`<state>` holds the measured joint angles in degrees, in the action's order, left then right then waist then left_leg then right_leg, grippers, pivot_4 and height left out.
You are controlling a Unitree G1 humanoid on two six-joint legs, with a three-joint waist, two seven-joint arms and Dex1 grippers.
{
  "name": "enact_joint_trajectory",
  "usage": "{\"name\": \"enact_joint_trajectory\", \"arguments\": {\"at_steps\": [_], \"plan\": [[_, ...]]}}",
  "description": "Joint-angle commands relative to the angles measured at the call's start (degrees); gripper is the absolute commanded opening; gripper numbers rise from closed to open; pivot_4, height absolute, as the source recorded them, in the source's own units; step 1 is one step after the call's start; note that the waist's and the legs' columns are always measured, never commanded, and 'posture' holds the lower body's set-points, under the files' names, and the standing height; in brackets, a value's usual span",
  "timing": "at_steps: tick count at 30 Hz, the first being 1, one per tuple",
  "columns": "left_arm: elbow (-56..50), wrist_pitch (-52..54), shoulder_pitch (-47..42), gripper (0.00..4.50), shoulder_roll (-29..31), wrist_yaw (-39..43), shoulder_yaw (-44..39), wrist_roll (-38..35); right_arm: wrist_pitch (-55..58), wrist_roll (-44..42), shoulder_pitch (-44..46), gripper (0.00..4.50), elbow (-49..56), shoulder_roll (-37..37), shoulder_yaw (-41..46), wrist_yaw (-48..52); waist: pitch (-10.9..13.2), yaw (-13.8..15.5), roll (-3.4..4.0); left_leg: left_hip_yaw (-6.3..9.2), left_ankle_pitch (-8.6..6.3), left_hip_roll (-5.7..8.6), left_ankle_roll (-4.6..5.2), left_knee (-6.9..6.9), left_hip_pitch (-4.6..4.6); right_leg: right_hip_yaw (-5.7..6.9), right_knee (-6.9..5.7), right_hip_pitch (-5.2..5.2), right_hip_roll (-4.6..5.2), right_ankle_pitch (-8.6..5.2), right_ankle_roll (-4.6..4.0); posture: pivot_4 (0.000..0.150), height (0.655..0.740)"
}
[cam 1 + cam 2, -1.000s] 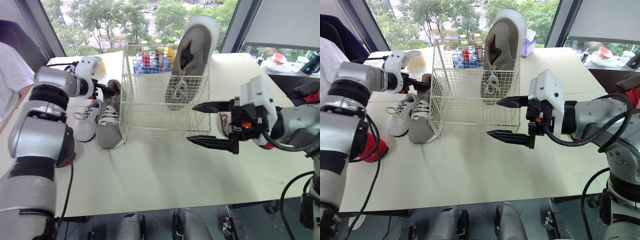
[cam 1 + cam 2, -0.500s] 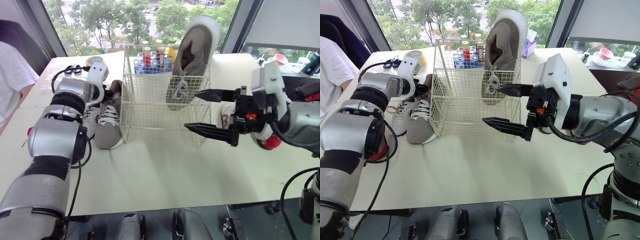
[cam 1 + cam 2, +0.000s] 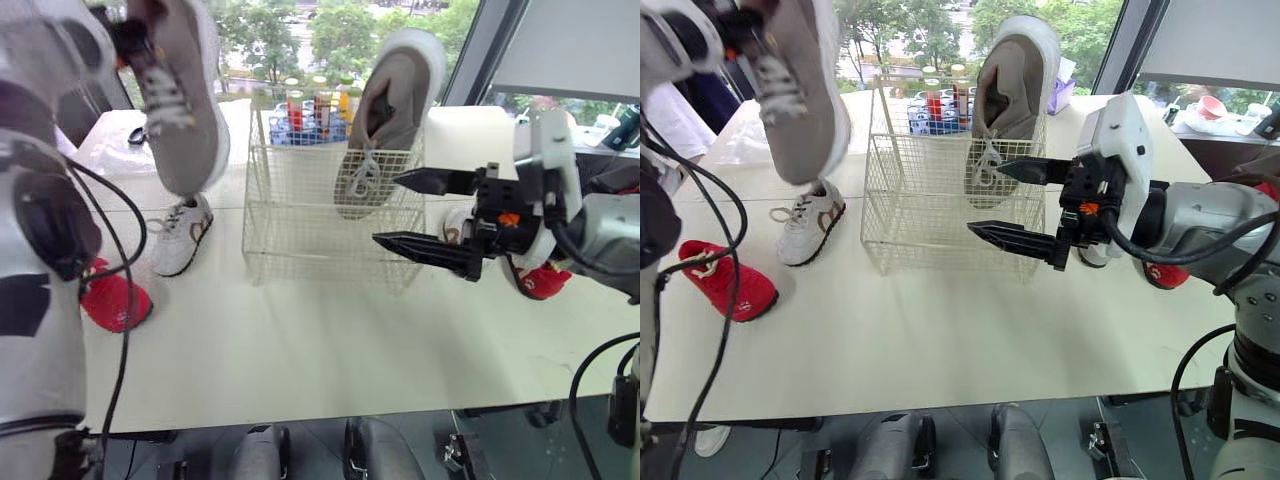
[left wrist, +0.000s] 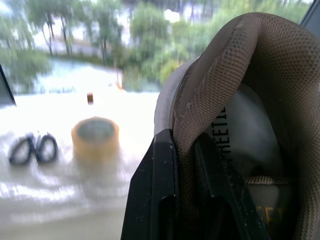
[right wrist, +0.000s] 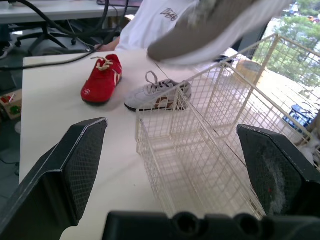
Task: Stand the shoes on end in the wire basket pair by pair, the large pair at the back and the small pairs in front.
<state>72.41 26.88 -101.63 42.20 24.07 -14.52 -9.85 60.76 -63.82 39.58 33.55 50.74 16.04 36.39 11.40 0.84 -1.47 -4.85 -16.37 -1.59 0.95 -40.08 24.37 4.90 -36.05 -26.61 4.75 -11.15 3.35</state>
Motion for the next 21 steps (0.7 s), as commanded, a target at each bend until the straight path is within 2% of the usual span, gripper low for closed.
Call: {"name": "enact_joint_trajectory", "arguments": {"at_steps": [1, 3, 6, 8, 13, 21], "plan": [[-6.65, -16.63, -3.42, 0.07, -1.39, -2.42, -6.56, -5.26, -2.29, 0.68, 1.57, 4.50, -2.03, 1.94, 2.12, -0.13, 0.02, 0.16, -0.08, 0.01, 0.00, 0.00, 0.00, -0.03, 0.03, 0.03, 0.01, 0.01, 0.00, 0.01, 0.00, 0.150, 0.7400], [-10.42, -24.75, -2.83, 0.07, -4.58, -0.93, -7.98, -6.92, -2.55, -0.79, 1.84, 4.50, -3.51, 2.32, 4.12, -0.84, 0.00, 0.35, -0.14, 0.01, 0.01, 0.00, -0.01, -0.08, 0.07, 0.04, 0.01, 0.03, 0.01, 0.04, 0.03, 0.150, 0.7400], [-15.43, -30.47, -0.23, 0.07, -9.92, 2.06, -6.04, -6.57, -1.91, -4.70, 1.24, 4.50, -4.32, 3.78, 7.40, -1.08, -0.01, 1.34, -0.13, -0.11, 0.03, 0.06, -0.05, -0.08, 0.06, 0.04, 0.01, 0.10, 0.05, 0.15, 0.18, 0.150, 0.7400], [-17.59, -31.44, 1.00, 0.07, -13.52, 1.72, -6.45, -7.90, -1.34, -6.60, 0.39, 4.50, -4.72, 5.15, 9.29, -1.30, -0.01, 1.51, -0.13, -0.17, 0.10, 0.10, -0.17, -0.08, 0.03, 0.02, 0.05, 0.16, 0.06, 0.16, 0.21, 0.150, 0.7400], [-24.36, -40.28, 7.67, 0.07, -24.21, -0.23, -2.25, -5.10, -1.32, -8.28, -1.98, 4.50, -5.27, 7.86, 12.69, -3.77, -0.02, 1.41, -0.13, -0.18, -0.04, 0.13, 0.10, -0.12, -0.16, -0.02, 0.21, 0.38, 0.08, 0.19, 0.26, 0.150, 0.7400], [-20.08, -51.07, 12.09, 0.07, -31.28, -6.86, 0.70, -1.06, -1.45, -12.65, -3.38, 4.50, -3.91, 9.50, 13.58, -8.17, -0.02, 0.33, -0.11, -0.21, -0.03, 0.10, 0.09, -0.02, -0.12, -0.14, 0.13, 0.08, -0.04, 0.24, 0.22, 0.150, 0.7400]]}}
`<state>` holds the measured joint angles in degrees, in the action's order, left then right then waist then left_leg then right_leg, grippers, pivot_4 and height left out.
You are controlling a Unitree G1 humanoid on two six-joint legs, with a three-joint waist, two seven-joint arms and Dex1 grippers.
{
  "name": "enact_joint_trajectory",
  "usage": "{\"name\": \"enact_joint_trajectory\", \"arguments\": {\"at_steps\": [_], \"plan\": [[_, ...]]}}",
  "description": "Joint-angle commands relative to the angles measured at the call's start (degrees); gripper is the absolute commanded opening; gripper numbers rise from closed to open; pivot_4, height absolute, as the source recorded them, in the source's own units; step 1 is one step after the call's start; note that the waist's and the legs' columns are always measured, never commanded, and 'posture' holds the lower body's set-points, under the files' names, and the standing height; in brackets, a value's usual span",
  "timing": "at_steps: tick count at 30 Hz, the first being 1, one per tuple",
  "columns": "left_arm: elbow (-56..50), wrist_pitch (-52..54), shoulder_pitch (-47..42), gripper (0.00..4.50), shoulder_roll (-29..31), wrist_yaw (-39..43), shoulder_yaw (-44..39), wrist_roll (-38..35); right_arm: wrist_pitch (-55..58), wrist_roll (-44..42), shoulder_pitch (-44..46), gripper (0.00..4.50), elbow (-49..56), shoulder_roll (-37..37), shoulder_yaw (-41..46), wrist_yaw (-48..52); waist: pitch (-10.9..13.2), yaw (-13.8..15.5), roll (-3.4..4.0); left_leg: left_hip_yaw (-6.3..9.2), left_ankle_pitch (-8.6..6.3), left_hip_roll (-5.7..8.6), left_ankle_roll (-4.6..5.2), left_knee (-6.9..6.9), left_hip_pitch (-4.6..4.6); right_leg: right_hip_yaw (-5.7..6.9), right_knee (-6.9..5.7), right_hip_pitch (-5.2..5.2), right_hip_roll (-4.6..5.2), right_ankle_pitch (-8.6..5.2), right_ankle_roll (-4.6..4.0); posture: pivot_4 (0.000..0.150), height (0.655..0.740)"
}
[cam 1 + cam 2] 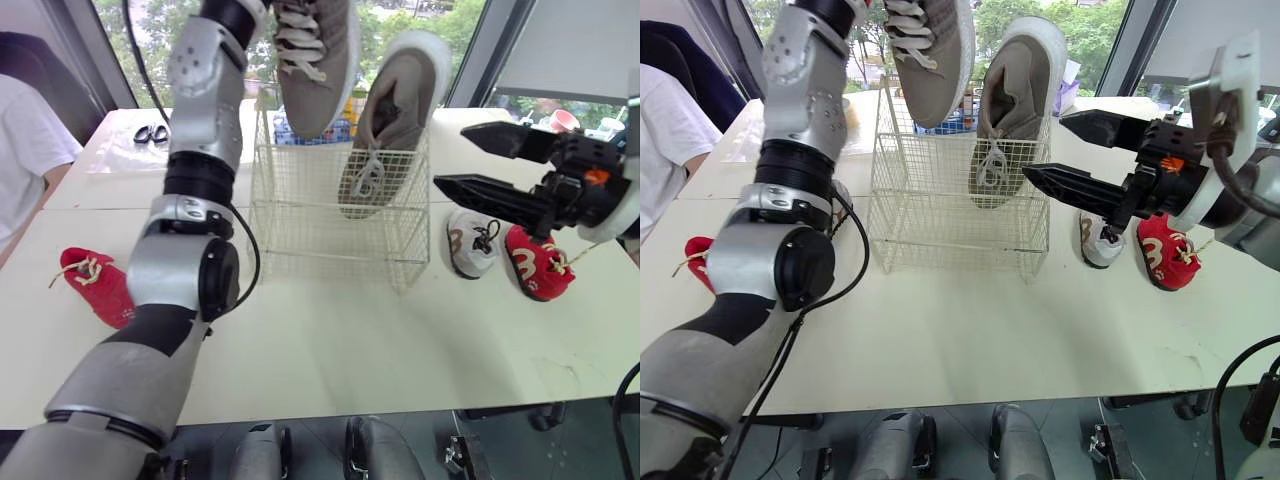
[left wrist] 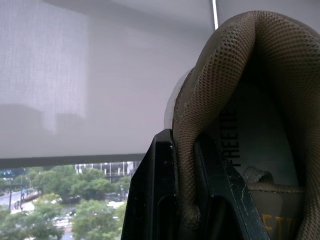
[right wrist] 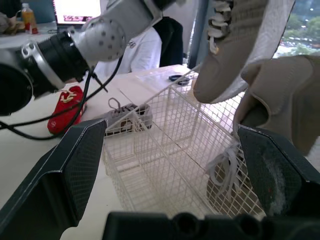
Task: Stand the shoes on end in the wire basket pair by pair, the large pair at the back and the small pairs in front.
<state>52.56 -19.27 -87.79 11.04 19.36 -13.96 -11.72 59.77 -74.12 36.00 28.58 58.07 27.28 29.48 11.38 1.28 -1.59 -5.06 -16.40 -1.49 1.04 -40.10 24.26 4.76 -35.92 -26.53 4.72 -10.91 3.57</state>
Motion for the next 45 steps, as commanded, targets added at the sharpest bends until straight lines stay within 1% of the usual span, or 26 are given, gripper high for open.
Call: {"name": "enact_joint_trajectory", "arguments": {"at_steps": [1, 2, 4, 6, 11, 13, 16, 19, 23, 25, 28, 31, 32, 34, 38, 39, 42, 45], "plan": [[0.68, -5.85, -0.94, 0.07, -0.77, -2.84, 0.71, 1.55, -0.43, -2.58, -0.06, 4.50, 1.11, 2.81, 2.72, -1.68, 0.00, -0.23, 0.01, 0.00, 0.00, -0.02, 0.01, 0.01, 0.00, 0.01, 0.00, 0.01, 0.00, 0.00, 0.00, 0.150, 0.7400], [1.02, -6.05, 0.02, 0.07, -1.33, -3.56, 0.95, 1.81, -0.43, -3.06, -0.36, 4.50, 1.11, 3.39, 3.11, -2.00, 0.00, -0.32, 0.01, 0.00, 0.00, -0.04, 0.01, 0.00, 0.00, 0.02, 0.01, 0.03, 0.00, 0.00, 0.00, 0.150, 0.7400], [-0.85, -7.22, 3.34, 0.07, -2.14, -4.50, 2.72, 3.73, -0.64, -4.03, -1.07, 4.50, 1.18, 4.07, 3.67, -2.84, -0.02, -0.33, 0.02, 0.03, -0.01, -0.06, 0.01, -0.01, -0.07, 0.02, 0.04, 0.15, 0.03, 0.00, 0.00, 0.150, 0.7400], [-3.68, -6.30, 5.95, 0.07, -2.78, -4.76, 3.52, 3.81, -1.15, -4.70, -1.70, 4.50, 1.32, 4.28, 3.59, -3.46, -0.02, -0.40, 0.02, 0.13, -0.02, -0.06, 0.03, -0.02, -0.23, 0.01, 0.07, 0.35, 0.05, 0.00, 0.00, 0.150, 0.7400], [-15.29, -3.52, 17.14, 0.07, -3.62, -8.17, 7.58, 8.29, -2.54, -5.39, -2.10, 4.50, 1.42, 3.64, 2.28, -4.59, -0.12, -0.47, 0.14, 0.12, -0.03, -0.08, 0.04, -0.02, -0.42, -0.09, 0.06, 0.50, 0.05, 0.00, 0.00, 0.150, 0.7400], [-21.14, 1.34, 21.99, 0.07, -5.22, -9.79, 8.00, 7.43, -3.05, -5.24, -1.58, 4.50, 0.90, 3.47, 1.22, -4.70, -0.13, -0.45, 0.14, 0.12, -0.04, -0.10, 0.06, 0.01, -0.67, -0.08, 0.06, 0.75, 0.03, -0.01, 0.00, 0.150, 0.7400], [-34.58, 14.19, 30.47, 0.07, -8.03, -13.96, 8.35, 6.23, -3.66, -4.57, -0.78, 4.50, 0.02, 3.15, -1.01, -4.02, -0.12, -0.59, 0.14, 0.14, -0.06, -0.14, 0.09, 0.01, -0.84, -0.09, 0.17, 0.96, 0.01, -0.01, 0.00, 0.150, 0.7400], [-45.56, 24.17, 36.16, 0.07, -8.78, -15.66, 9.34, 6.49, -4.41, -4.15, -0.38, 4.50, -0.70, 2.82, -2.37, -3.67, -0.12, -0.56, 0.14, 0.16, -0.06, -0.15, 0.10, 0.01, -0.82, -0.09, 0.20, 0.96, -0.01, -0.01, 0.00, 0.150, 0.7400], [-53.96, 32.57, 41.65, 0.07, -8.63, -16.15, 9.68, 5.93, -5.42, -3.38, 0.00, 4.50, -1.54, 1.72, -4.15, -3.09, -0.13, -0.57, 0.16, 0.16, -0.09, -0.15, 0.13, 0.02, -0.83, -0.09, 0.23, 0.97, -0.03, -0.01, 0.00, 0.150, 0.7400], [-55.94, 34.16, 43.14, 0.07, -8.52, -15.55, 9.79, 5.34, -5.83, -2.14, -0.08, 4.50, -2.06, 1.25, -5.11, -2.31, -0.14, -0.54, 0.18, 0.16, -0.09, -0.15, 0.14, 0.02, -0.85, -0.09, 0.25, 1.00, -0.04, -0.01, 0.00, 0.150, 0.7400], [-56.98, 35.03, 43.24, 1.30, -9.22, -15.03, 9.21, 3.41, -6.52, -0.37, -0.07, 4.50, -2.68, 1.08, -6.08, -1.17, -0.15, -0.45, 0.19, 0.17, -0.09, -0.15, 0.14, 0.01, -0.88, -0.08, 0.28, 1.06, -0.04, -0.01, 0.00, 0.150, 0.7400], [-57.76, 36.11, 43.02, 2.81, -8.52, -13.73, 9.09, 2.05, -7.44, 1.95, 0.28, 4.50, -3.51, 0.57, -7.15, -0.54, -0.15, -0.33, 0.19, 0.19, -0.09, -0.15, 0.14, 0.00, -0.84, -0.05, 0.39, 1.08, -0.05, -0.01, 0.00, 0.150, 0.7400], [-58.22, 36.43, 42.98, 3.26, -7.81, -12.97, 9.19, 1.89, -7.76, 2.70, 0.30, 4.50, -3.81, 0.31, -7.40, -0.35, -0.15, -0.36, 0.19, 0.19, -0.09, -0.14, 0.14, 0.00, -0.83, -0.05, 0.42, 1.10, -0.05, -0.01, 0.00, 0.150, 0.7400], [-59.46, 37.09, 43.04, 3.26, -5.98, -10.89, 8.91, 0.76, -8.41, 4.65, 0.48, 4.50, -4.56, -0.23, -8.06, -0.35, -0.15, -0.40, 0.19, 0.19, -0.10, -0.14, 0.15, 0.00, -0.83, -0.06, 0.45, 1.11, -0.05, -0.01, 0.00, 0.150, 0.7400], [-65.73, 42.70, 43.91, 3.26, 1.96, -3.14, 6.52, -5.25, -8.89, 6.78, 0.10, 4.50, -6.63, -0.78, -7.72, 1.27, -0.15, -0.63, 0.21, 0.18, -0.10, -0.15, 0.15, 0.02, -0.82, -0.06, 0.44, 1.08, -0.06, -0.01, 0.00, 0.150, 0.7400], [-67.48, 44.75, 44.24, 3.26, 4.72, -0.76, 5.84, -7.19, -8.85, 6.74, 0.01, 4.50, -7.40, -1.19, -7.17, 1.05, -0.15, -0.66, 0.21, 0.17, -0.10, -0.18, 0.15, 0.02, -0.84, -0.06, 0.44, 1.08, -0.08, -0.01, -0.01, 0.150, 0.7400], [-72.96, 54.63, 45.30, 3.26, 14.02, 6.58, 1.42, -16.86, -8.86, 7.87, -2.58, 4.50, -10.77, -2.80, -4.51, -0.89, -0.15, -0.61, 0.22, 0.17, -0.10, -0.21, 0.14, 0.03, -0.85, -0.06, 0.43, 1.08, -0.13, -0.02, -0.01, 0.150, 0.7400], [-77.27, 67.01, 47.76, 3.26, 22.78, 11.01, -6.10, -30.69, -12.58, 12.58, -10.66, 4.50, -10.52, -8.34, -0.02, -6.42, -0.16, -0.48, 0.21, 0.18, -0.10, -0.21, 0.13, 0.03, -0.85, -0.06, 0.46, 1.10, -0.11, -0.02, -0.01, 0.150, 0.7400]]}}
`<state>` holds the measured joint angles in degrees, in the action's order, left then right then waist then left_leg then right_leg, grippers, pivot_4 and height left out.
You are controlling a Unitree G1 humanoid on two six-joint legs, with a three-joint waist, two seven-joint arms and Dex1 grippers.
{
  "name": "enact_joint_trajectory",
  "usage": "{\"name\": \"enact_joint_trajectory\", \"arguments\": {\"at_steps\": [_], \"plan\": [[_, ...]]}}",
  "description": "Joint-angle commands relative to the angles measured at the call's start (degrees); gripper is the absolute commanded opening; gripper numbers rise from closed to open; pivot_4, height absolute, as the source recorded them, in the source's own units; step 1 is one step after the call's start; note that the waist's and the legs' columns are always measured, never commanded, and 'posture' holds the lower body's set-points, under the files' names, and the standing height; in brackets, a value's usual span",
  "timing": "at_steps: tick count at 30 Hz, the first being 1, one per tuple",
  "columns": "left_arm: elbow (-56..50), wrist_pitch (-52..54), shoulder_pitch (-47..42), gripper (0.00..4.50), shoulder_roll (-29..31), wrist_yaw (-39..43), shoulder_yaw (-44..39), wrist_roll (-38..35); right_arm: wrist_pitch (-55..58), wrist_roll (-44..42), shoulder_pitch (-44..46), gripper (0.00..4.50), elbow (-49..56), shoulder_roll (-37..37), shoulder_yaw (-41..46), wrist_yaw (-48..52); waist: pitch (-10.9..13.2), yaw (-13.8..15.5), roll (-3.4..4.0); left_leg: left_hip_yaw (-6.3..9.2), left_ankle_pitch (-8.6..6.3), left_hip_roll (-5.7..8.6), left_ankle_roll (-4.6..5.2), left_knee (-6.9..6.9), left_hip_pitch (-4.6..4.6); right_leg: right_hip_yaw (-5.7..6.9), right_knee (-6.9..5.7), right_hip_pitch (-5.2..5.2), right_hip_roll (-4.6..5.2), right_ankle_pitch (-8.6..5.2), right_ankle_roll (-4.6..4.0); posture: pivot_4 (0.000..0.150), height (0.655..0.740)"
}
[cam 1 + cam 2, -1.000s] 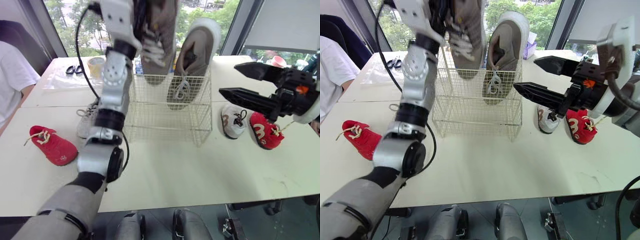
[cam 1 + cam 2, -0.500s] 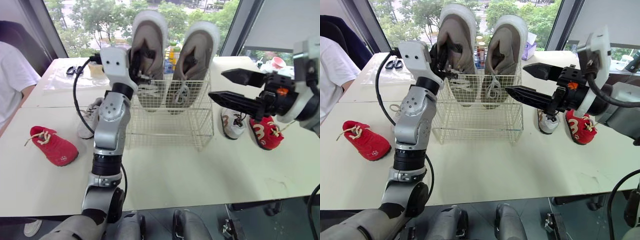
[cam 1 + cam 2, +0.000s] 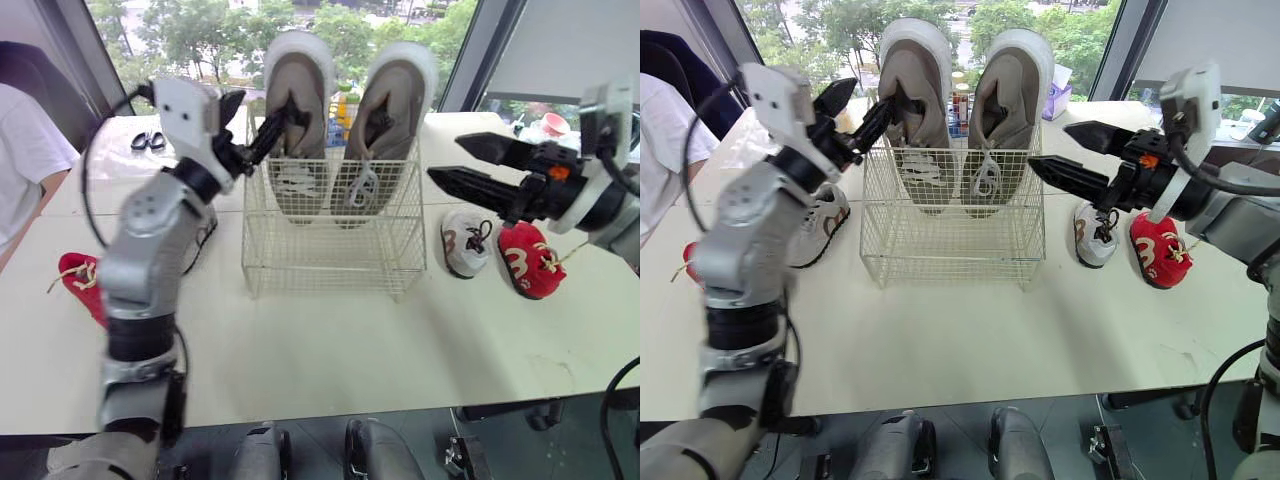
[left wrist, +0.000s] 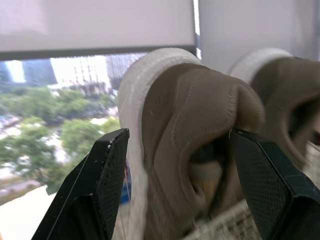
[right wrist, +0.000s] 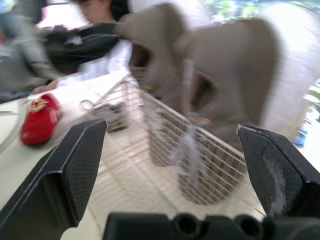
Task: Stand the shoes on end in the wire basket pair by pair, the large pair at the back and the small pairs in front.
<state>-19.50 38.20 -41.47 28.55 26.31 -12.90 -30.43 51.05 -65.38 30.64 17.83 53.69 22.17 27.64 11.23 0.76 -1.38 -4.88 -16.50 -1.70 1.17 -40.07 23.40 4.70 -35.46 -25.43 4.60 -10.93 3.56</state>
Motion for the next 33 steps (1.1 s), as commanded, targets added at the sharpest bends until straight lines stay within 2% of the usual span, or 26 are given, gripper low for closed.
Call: {"name": "enact_joint_trajectory", "arguments": {"at_steps": [1, 3, 6, 10, 12, 16, 20, 23, 27, 33], "plan": [[-6.07, 13.33, 2.69, 3.26, 7.55, 4.07, -9.50, -15.70, -4.74, 5.14, -8.11, 4.50, 0.84, -5.87, 6.29, -6.58, 0.00, 0.12, 0.00, 0.03, 0.00, 0.00, -0.01, 0.00, 0.00, 0.03, 0.03, 0.03, 0.00, 0.00, 0.01, 0.150, 0.7400], [-8.47, 18.04, 6.86, 3.26, 9.69, 3.29, -13.42, -22.70, -7.99, 13.10, -14.76, 4.50, 4.07, -6.25, 4.53, -7.50, -0.01, 0.19, 0.13, 0.03, 0.01, 0.04, -0.02, -0.01, 0.02, 0.04, 0.06, 0.04, 0.06, -0.01, 0.02, 0.150, 0.7400], [-11.57, 21.72, 11.59, 3.26, 7.44, -0.83, -15.49, -36.58, -12.42, 20.99, -19.36, 4.50, 5.54, -10.48, 2.13, -12.08, -0.02, 0.01, 0.16, 0.02, 0.03, 0.11, -0.07, -0.03, -0.01, -0.01, 0.06, 0.08, 0.13, -0.03, 0.05, 0.150, 0.7400], [-16.56, 22.76, 20.08, 4.48, 8.09, -3.06, -14.32, -47.51, -14.96, 25.81, -25.83, 4.50, 10.74, -17.22, 0.33, -16.04, -0.04, -0.06, 0.19, 0.05, 0.07, 0.06, -0.15, -0.01, -0.08, -0.03, -0.02, 0.10, 0.04, -0.03, 0.03, 0.150, 0.7400], [-18.25, 22.95, 24.94, 4.48, 9.56, -3.86, -13.78, -51.01, -13.99, 27.28, -28.15, 4.50, 13.05, -20.72, 0.45, -20.32, -0.09, -0.05, 0.27, 0.07, 0.10, 0.02, -0.22, 0.06, -0.12, -0.03, -0.06, 0.08, -0.01, -0.04, 0.01, 0.150, 0.7400], [-21.46, 22.61, 31.53, 4.48, 13.21, -3.43, -9.94, -53.69, -12.87, 29.85, -31.23, 4.50, 15.72, -26.70, -1.68, -25.60, -0.12, -0.02, 0.34, 0.07, 0.13, 0.00, -0.26, 0.07, -0.13, -0.03, -0.08, 0.07, -0.06, -0.15, -0.21, 0.150, 0.7400], [-24.26, 19.75, 34.17, 4.48, 13.68, -2.16, -5.42, -49.17, -14.29, 33.08, -32.28, 4.50, 14.57, -31.76, -3.80, -28.22, -0.24, 0.08, 0.48, 0.09, 0.11, 0.03, -0.25, 0.06, -0.13, -0.03, -0.01, 0.10, -0.05, -0.24, -0.43, 0.150, 0.7400], [-24.01, 17.70, 34.47, 4.48, 13.28, -2.48, -3.78, -48.96, -15.20, 34.55, -30.85, 4.50, 11.76, -34.28, -4.80, -28.30, -0.27, -0.02, 0.54, 0.09, 0.09, 0.04, -0.23, 0.07, -0.11, -0.03, 0.04, 0.09, -0.05, -0.24, -0.45, 0.150, 0.7400], [-23.94, 16.03, 34.72, 4.48, 14.14, -1.96, -2.31, -48.00, -20.05, 39.95, -29.01, 4.50, 5.49, -35.33, -6.61, -27.45, -0.29, -0.09, 0.60, 0.09, 0.09, 0.03, -0.22, 0.09, -0.12, -0.03, 0.04, 0.08, -0.07, -0.25, -0.46, 0.150, 0.7400], [-24.43, 14.20, 35.12, 4.48, 14.92, -1.11, 0.80, -44.44, -30.77, 45.51, -22.93, 4.50, -10.64, -36.81, -7.16, -24.98, -0.30, -0.17, 0.67, 0.08, 0.07, 0.05, -0.19, 0.10, -0.09, -0.03, 0.10, 0.07, -0.07, -0.26, -0.47, 0.150, 0.7400]]}}
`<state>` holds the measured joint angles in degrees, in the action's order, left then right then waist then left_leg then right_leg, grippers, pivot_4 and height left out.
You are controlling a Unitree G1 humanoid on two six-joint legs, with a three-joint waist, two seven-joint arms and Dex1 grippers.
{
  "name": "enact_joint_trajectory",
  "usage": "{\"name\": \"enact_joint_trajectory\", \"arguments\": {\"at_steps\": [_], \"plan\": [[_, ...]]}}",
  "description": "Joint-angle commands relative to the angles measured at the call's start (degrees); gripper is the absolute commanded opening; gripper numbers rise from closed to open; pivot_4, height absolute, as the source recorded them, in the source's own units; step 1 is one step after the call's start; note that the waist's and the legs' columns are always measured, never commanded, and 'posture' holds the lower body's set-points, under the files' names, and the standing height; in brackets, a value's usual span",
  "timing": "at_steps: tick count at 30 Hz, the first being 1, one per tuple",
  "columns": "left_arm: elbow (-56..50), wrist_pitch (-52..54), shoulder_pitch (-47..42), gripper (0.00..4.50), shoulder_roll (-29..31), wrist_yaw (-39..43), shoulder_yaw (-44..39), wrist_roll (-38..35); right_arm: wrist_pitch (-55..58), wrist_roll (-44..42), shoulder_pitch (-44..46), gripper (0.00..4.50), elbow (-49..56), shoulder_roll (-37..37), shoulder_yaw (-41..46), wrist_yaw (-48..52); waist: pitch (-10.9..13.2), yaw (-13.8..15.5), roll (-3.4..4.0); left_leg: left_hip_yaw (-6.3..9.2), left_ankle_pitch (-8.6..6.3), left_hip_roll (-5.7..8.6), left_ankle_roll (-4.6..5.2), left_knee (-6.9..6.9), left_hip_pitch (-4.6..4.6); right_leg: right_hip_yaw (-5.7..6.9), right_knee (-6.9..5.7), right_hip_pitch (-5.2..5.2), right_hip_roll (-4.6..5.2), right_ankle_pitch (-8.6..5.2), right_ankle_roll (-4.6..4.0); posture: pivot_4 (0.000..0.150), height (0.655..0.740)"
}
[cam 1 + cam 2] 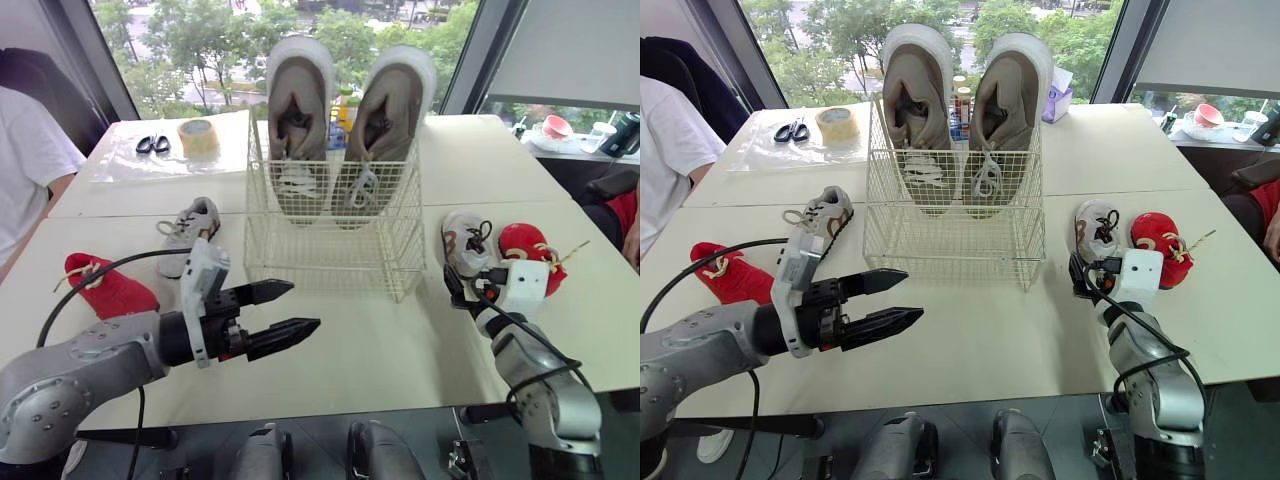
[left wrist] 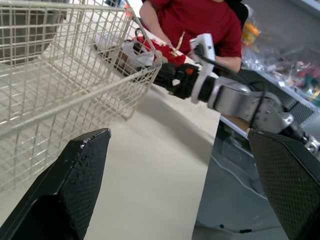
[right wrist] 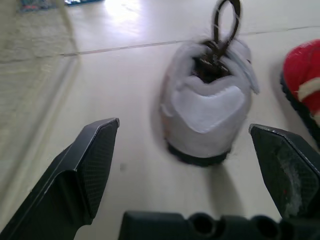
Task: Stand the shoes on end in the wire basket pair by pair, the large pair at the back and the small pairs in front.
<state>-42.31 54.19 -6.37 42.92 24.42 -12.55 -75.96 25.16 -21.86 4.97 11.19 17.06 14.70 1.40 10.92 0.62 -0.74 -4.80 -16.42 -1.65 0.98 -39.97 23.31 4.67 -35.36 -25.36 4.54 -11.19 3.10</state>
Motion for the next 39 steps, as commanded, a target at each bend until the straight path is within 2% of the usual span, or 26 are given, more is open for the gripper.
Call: {"name": "enact_joint_trajectory", "arguments": {"at_steps": [1, 3, 6, 7, 8, 11, 13, 15, 19, 22, 24, 27, 31, 35, 39], "plan": [[-1.48, -1.93, -0.05, 4.48, 0.72, 0.87, 0.65, 1.42, -6.84, 2.65, 4.72, 4.50, -8.14, -0.39, 0.32, 1.91, 0.01, -0.07, 0.03, 0.00, 0.00, 0.01, 0.00, 0.00, 0.00, -0.01, 0.00, -0.01, 0.00, 0.00, 0.00, 0.150, 0.7400], [-1.17, -1.84, -0.35, 4.48, 1.20, 1.01, 1.23, 2.10, -12.03, 3.92, 9.17, 4.50, -18.48, -0.23, 0.29, 4.42, 0.00, -0.27, 0.05, 0.01, 0.00, 0.00, 0.00, 0.01, 0.00, 0.00, 0.00, 0.00, -0.01, 0.00, 0.00, 0.150, 0.7400], [-0.91, -1.92, -0.27, 4.48, 2.40, 1.81, 1.66, 3.06, -18.22, 6.06, 13.25, 4.50, -28.66, 0.20, 0.38, 5.90, 0.00, -0.35, 0.06, 0.02, 0.01, 0.00, 0.01, 0.04, -0.01, -0.01, -0.02, -0.01, -0.02, 0.01, -0.01, 0.150, 0.7400], [-0.80, -1.90, -0.13, 4.50, 2.87, 1.95, 1.45, 2.96, -20.18, 6.03, 14.56, 3.98, -31.48, 0.19, 1.08, 6.22, -0.01, -0.43, 0.04, 0.04, 0.01, 0.00, 0.01, 0.07, -0.01, 0.00, -0.01, 0.00, -0.02, 0.01, 0.00, 0.150, 0.7400], [-0.69, -1.91, -0.02, 4.50, 3.27, 2.03, 1.12, 2.58, -21.57, 6.14, 15.49, 3.69, -33.51, 0.29, 1.39, 6.59, -0.01, -0.53, 0.05, 0.04, 0.01, 0.00, 0.01, 0.08, -0.02, 0.00, 0.00, 0.01, -0.04, 0.01, 0.00, 0.150, 0.7400], [0.08, -2.18, -0.19, 4.50, 3.75, 1.38, -0.40, -0.49, -23.88, 6.60, 16.52, 2.25, -35.87, 0.08, 1.55, 7.13, -0.02, -0.52, 0.05, 0.02, 0.01, 0.01, 0.01, 0.07, -0.02, -0.01, 0.02, 0.03, -0.01, 0.01, 0.00, 0.150, 0.7400], [0.94, -2.27, -0.77, 4.50, 4.11, 0.99, -1.47, -2.72, -24.14, 6.53, 16.63, 1.67, -35.72, -0.35, 1.62, 6.94, -0.03, -0.56, 0.03, 0.03, 0.01, 0.00, 0.01, 0.06, -0.05, -0.01, 0.02, 0.06, -0.01, 0.01, 0.00, 0.150, 0.7400], [2.93, -2.12, -1.86, 4.50, 5.18, 0.67, -3.43, -5.62, -23.16, 6.56, 16.56, 1.33, -32.76, -0.25, 1.82, 5.73, -0.03, -0.53, 0.04, 0.03, 0.01, -0.01, 0.00, 0.05, -0.06, -0.01, 0.01, 0.07, -0.01, 0.02, 0.00, 0.150, 0.7400], [12.87, -3.51, -8.09, 4.50, 7.23, -0.93, -9.73, -13.33, -20.27, 6.50, 22.03, 1.33, -22.46, 4.82, 5.26, 1.76, 0.10, -0.27, 0.27, 0.04, 0.02, -0.01, -0.01, 0.05, -0.02, 0.00, -0.03, 0.01, 0.00, 0.01, 0.00, 0.150, 0.7400], [19.97, -3.58, -13.99, 4.50, 8.01, -1.39, -12.14, -18.65, -18.58, 5.50, 30.61, 1.33, -18.67, 11.48, 7.66, 1.65, 0.46, -0.34, 0.87, -0.04, 0.03, 0.10, 0.01, 0.00, 0.09, -0.08, -0.04, -0.13, 0.08, 0.03, 0.02, 0.150, 0.7400], [23.81, -3.10, -17.25, 4.50, 8.40, -1.30, -12.68, -20.80, -18.30, 5.61, 35.31, 1.33, -17.77, 15.50, 7.56, 3.53, 0.47, -0.36, 0.88, -0.07, 0.00, 0.13, 0.07, 0.04, 0.11, -0.14, -0.06, -0.20, 0.08, 0.03, 0.12, 0.150, 0.7400], [32.23, -2.93, -25.89, 4.50, 8.71, -0.54, -11.78, -20.25, -15.92, 2.61, 46.26, 1.33, -14.24, 23.26, 5.10, 12.88, 0.44, -0.32, 0.80, -0.03, 0.00, 0.14, 0.04, 0.31, 0.03, -0.04, -0.04, -0.19, -0.04, 0.01, 0.42, 0.150, 0.7400], [40.71, -1.19, -34.67, 4.50, 7.81, 0.39, -11.28, -20.55, -9.19, -5.65, 53.96, 1.33, -7.03, 27.36, -0.12, 27.16, 0.37, -0.58, 0.70, -0.06, 0.08, 0.18, -0.08, 0.77, -0.10, -0.04, 0.11, -0.20, -0.07, 0.02, 0.42, 0.150, 0.7400], [45.52, 1.01, -39.96, 4.50, 7.20, 1.92, -11.39, -20.45, -2.69, -11.74, 56.19, 1.33, -0.03, 29.28, -5.23, 38.26, 0.38, -1.17, 0.63, -0.06, 0.08, 0.11, -0.09, 0.77, -0.10, -0.03, 0.12, -0.17, 0.03, 0.03, 0.43, 0.150, 0.7400], [48.15, 3.81, -44.41, 4.50, 6.71, 3.40, -11.55, -21.25, -1.84, -12.37, 56.26, 1.33, 3.17, 29.04, -8.90, 44.43, 0.46, -1.07, 0.43, -0.06, 0.08, 0.14, -0.08, 0.70, -0.03, -0.01, 0.13, -0.17, 0.10, 0.04, 0.44, 0.150, 0.7400]]}}
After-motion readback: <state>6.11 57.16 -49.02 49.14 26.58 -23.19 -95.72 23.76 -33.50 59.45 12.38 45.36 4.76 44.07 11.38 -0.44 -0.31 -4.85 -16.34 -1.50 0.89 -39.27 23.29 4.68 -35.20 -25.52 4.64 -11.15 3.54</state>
